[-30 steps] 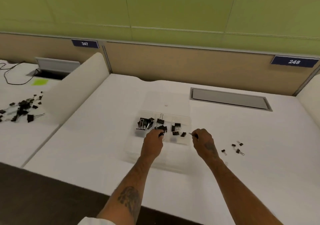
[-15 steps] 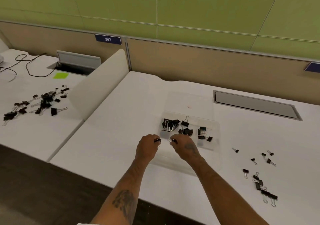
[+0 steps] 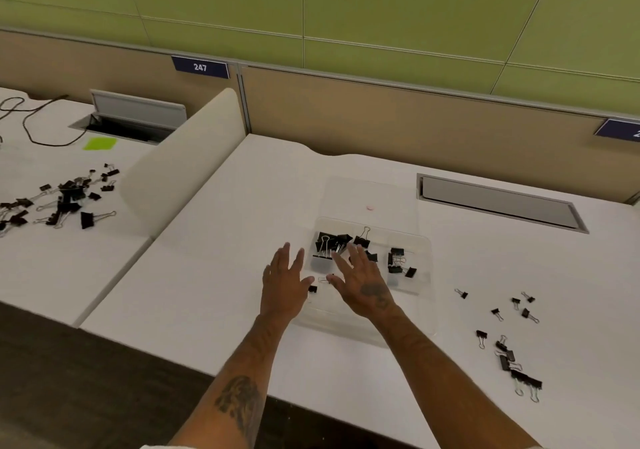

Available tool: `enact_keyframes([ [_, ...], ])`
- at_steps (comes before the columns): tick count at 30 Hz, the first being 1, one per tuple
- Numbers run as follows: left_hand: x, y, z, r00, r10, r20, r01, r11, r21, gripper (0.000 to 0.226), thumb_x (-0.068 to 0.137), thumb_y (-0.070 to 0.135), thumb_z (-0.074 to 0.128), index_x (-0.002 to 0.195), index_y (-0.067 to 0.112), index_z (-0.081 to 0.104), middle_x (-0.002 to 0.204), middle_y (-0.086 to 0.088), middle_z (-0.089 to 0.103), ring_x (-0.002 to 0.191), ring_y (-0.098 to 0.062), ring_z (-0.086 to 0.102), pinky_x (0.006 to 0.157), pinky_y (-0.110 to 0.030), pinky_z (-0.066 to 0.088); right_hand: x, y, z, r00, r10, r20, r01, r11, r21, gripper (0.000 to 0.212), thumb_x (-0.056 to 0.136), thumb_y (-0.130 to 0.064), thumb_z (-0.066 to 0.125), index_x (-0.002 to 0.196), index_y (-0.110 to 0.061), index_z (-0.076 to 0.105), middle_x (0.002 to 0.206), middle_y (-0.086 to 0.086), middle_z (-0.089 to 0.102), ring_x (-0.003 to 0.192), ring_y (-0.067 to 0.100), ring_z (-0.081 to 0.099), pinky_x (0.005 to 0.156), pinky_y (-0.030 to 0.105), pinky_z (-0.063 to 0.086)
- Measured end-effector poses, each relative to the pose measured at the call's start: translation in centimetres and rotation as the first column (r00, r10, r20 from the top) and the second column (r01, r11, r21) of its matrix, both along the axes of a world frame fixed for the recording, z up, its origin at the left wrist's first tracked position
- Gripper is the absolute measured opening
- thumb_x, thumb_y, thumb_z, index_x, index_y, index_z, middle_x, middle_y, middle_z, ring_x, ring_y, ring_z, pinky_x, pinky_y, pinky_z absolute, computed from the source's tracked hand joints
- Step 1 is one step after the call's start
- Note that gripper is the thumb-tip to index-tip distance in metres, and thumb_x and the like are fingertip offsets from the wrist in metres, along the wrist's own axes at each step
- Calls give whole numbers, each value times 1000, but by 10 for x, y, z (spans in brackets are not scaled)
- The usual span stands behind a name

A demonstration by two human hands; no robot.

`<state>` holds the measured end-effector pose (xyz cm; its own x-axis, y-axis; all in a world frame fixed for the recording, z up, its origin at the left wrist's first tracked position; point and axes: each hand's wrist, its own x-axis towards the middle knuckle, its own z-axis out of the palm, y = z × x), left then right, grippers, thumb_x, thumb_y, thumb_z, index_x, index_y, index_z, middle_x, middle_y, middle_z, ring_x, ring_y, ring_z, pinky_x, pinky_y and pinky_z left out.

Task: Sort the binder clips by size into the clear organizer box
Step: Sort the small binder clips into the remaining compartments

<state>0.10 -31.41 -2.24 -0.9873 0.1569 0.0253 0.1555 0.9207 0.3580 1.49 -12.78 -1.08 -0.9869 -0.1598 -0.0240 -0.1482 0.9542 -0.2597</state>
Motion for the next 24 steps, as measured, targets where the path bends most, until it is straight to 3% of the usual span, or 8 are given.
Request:
enact_keyframes([
  [2, -1, 0, -2, 1000, 7, -7, -8, 997, -75, 73, 94, 62, 31, 153, 22, 14, 161, -11, 1, 149, -30, 3, 116, -52, 13, 2, 6, 1, 999, -39, 14, 38, 998, 47, 72, 89, -67, 11, 151, -31, 8, 160, 9, -8, 147, 27, -10, 116, 52, 6],
  [5, 0, 4, -5, 999, -16, -40, 12, 995, -96, 78, 90, 68, 13, 153, 22, 17, 161, -14, 8, 148, -33, 8, 112, -59, 17, 7, 15, 3, 996, -92, 23, 90, 994, 63, 71, 88, -68, 10, 151, -34, 2, 160, 8, -12, 147, 27, -13, 116, 54, 2],
  [10, 5, 27, -7, 993, -117, -22, 115, 991, -68, 81, 84, 72, 1, 153, 29, 0, 162, -7, -7, 149, -24, -9, 116, -56, 3, 26, 35, 2, 984, -177, 18, 176, 982, 75, 72, 88, -69, 8, 151, -35, 1, 160, 10, -10, 147, 29, -11, 116, 57, 4],
  [15, 12, 66, -5, 970, -234, -60, 231, 972, -51, 83, 83, 73, 1, 153, 28, 4, 162, -7, 1, 149, -25, -2, 116, -56, 8, 56, 65, 6, 960, -278, 40, 275, 959, 62, 81, 83, -72, -2, 152, -31, 7, 160, 12, -3, 147, 30, -5, 115, 57, 6],
  [21, 31, 134, -2, 922, -383, -55, 383, 924, -16, 89, 80, 77, -6, 154, 27, 6, 162, -5, -3, 149, -22, -8, 118, -52, 2, 106, 128, -7, 881, -470, 55, 464, 881, 95, 69, 94, -64, 17, 142, -22, 42, 147, 21, 39, 136, 38, 38, 98, 61, 39],
  [24, 42, 171, 1, 891, -450, -66, 450, 893, -16, 86, 85, 74, 3, 153, 23, 15, 162, -7, 4, 149, -24, -1, 118, -51, 10, 134, 166, -16, 837, -546, 40, 539, 834, 122, 65, 96, -60, 20, 135, -19, 51, 141, 22, 47, 129, 38, 47, 90, 58, 46],
])
